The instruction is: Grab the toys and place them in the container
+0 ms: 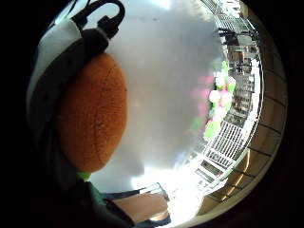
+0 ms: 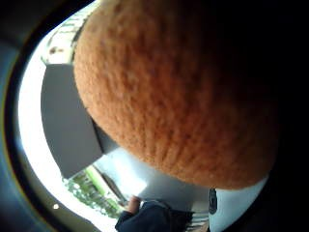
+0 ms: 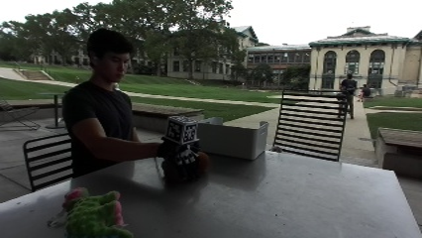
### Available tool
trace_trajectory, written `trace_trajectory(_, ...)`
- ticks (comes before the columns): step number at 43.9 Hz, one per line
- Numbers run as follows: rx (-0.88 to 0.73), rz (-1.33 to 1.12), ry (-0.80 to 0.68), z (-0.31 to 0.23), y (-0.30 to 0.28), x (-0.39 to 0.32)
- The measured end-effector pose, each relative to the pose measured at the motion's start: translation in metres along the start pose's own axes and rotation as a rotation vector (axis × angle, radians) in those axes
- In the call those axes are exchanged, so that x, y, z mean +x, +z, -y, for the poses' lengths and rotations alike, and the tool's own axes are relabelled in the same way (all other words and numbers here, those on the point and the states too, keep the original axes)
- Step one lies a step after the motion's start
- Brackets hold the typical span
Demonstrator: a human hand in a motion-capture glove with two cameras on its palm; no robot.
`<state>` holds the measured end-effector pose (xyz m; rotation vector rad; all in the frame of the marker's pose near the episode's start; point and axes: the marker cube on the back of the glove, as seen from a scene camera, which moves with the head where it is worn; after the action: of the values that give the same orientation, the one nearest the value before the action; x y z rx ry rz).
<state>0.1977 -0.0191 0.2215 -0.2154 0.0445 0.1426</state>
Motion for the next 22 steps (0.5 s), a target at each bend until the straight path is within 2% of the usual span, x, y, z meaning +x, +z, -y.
trace_trajectory(4, 0.041, -0.034, 0.023, 0.003, -0.005, 0.004)
trace_trajectory(13, -0.009, 0.061, 0.049, 0.003, -0.021, 0.015)
trace_trajectory(22, 0.074, 0.136, 0.026, -0.018, -0.11, -0.004)
